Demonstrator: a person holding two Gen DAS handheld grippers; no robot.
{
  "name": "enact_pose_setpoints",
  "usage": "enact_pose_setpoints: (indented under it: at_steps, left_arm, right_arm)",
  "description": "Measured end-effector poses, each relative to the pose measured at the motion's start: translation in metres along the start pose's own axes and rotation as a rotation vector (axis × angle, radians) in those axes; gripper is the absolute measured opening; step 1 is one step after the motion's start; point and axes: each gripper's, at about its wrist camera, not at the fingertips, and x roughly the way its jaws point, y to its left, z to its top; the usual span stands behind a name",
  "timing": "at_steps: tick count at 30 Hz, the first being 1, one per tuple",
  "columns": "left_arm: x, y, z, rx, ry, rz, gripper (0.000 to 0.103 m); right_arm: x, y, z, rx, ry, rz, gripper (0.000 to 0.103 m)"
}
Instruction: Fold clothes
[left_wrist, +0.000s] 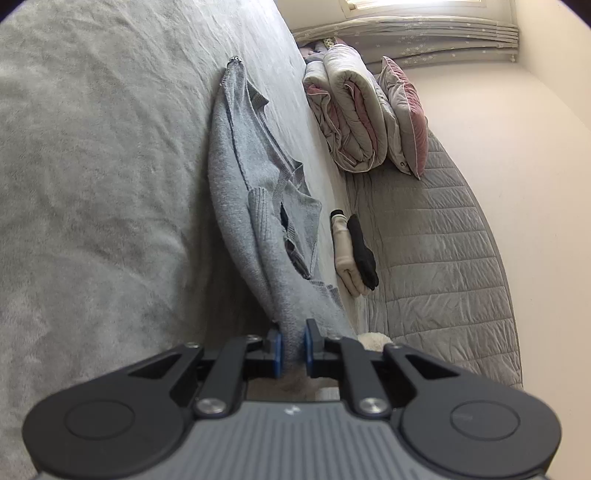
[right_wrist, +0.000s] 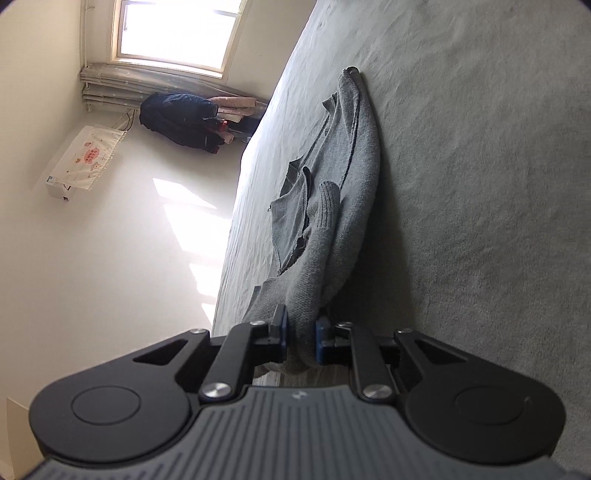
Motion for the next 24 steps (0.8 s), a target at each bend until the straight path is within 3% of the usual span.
enact_pose_setpoints:
  at_steps: [7, 11, 13, 15, 17, 19, 24]
  left_arm:
    - [-0.015, 0.024, -0.039, -0.018, 0.075, 0.039, 0.010]
    - [-0.009, 0.038, -0.041, -0.024, 0.122, 0.044, 0.011]
    - [-0.010, 0.040, -0.037, -0.019, 0.137, 0.015, 0.019]
    - [-0.011, 0.038, -0.034, -0.004, 0.153, -0.010, 0.035]
    - [-0.010, 0.034, -0.034, 0.026, 0.174, -0.017, 0.043]
    - [-0.007, 0.031, -0.035, 0.058, 0.192, 0.001, 0.044]
    - [-0.001, 0.024, -0.036, 0.128, 0.235, 0.048, 0.044]
  right_arm:
    - [-0.012, -0.006, -0.021, -0.007, 0.057, -0.020, 0.015]
    - [-0.007, -0.023, -0.018, 0.020, 0.105, -0.050, 0.016]
    - [-0.006, -0.028, -0.011, 0.039, 0.112, -0.041, 0.019]
    - [-0.005, -0.028, -0.003, 0.046, 0.113, -0.037, 0.022]
    - [-0.003, -0.024, 0.003, 0.041, 0.110, -0.012, 0.046]
    - [0.002, -0.016, 0.006, 0.018, 0.119, -0.006, 0.054]
    - [0.022, 0.000, 0.005, -0.082, 0.152, -0.091, 0.054]
